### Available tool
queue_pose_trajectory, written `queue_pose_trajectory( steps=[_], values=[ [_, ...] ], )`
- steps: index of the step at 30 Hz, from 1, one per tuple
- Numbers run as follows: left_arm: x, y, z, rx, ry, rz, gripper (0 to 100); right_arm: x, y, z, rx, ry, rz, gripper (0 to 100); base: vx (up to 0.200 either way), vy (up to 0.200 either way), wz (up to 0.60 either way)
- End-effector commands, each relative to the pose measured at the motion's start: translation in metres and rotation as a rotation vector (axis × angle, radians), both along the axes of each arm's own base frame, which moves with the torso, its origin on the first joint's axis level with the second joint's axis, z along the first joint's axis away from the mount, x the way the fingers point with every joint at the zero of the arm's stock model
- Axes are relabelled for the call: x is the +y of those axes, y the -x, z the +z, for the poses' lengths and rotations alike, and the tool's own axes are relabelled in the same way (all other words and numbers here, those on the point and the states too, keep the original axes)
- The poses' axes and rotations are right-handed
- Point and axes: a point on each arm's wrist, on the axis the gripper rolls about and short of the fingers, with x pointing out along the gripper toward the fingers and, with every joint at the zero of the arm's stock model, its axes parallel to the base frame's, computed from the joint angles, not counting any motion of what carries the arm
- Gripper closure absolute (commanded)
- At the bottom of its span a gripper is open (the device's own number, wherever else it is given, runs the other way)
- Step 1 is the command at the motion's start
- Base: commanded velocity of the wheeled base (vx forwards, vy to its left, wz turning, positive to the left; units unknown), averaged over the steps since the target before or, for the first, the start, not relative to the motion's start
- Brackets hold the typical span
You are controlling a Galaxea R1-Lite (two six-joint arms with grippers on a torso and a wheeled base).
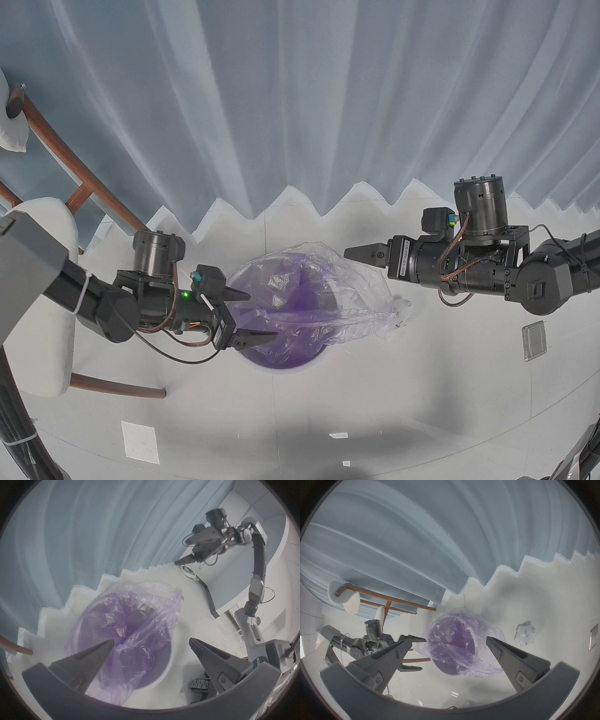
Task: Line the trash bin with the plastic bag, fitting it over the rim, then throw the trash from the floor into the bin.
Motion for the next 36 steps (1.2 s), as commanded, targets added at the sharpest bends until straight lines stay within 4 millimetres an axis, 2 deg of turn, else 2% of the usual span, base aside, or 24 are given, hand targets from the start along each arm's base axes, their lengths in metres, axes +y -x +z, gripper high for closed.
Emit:
queue_pose_trajectory(
  steps=[1, 14, 25, 26, 27, 31, 34, 36],
  values=[
    [-0.011, -0.021, -0.044, 0.07, -0.035, -0.015, 0, 0.0, 0.005, 0.007, -0.017, -0.012, -0.001, 0, 0.0, 0.0, 0.0],
    [-0.021, -0.054, -0.067, 0.055, -0.053, 0.013, 0, -0.002, 0.009, 0.014, -0.02, -0.036, -0.014, 0, 0.0, 0.0, 0.0],
    [-0.021, -0.054, -0.069, 0.043, -0.072, 0.012, 0, -0.002, 0.01, 0.016, -0.006, -0.058, -0.026, 0, 0.0, 0.0, 0.0],
    [-0.021, -0.053, -0.066, 0.032, -0.074, 0.006, 100, -0.003, 0.01, 0.017, -0.008, -0.059, -0.026, 0, 0.0, 0.0, 0.0],
    [-0.021, -0.053, -0.066, 0.032, -0.075, 0.003, 100, -0.003, 0.01, 0.016, -0.006, -0.058, -0.026, 0, 0.0, 0.0, 0.0],
    [-0.022, -0.037, -0.038, 0.001, -0.059, -0.023, 100, -0.004, 0.011, 0.014, 0.003, -0.053, -0.028, 0, 0.0, 0.0, 0.0],
    [-0.025, -0.004, -0.019, 0.035, -0.072, -0.063, 100, -0.006, 0.012, 0.003, 0.032, -0.036, -0.032, 0, 0.0, 0.0, 0.0],
    [-0.026, 0.009, -0.017, 0.054, -0.08, -0.08, 100, -0.006, 0.013, 0.002, 0.036, -0.033, -0.032, 0, 0.0, 0.0, 0.0]
  ],
)
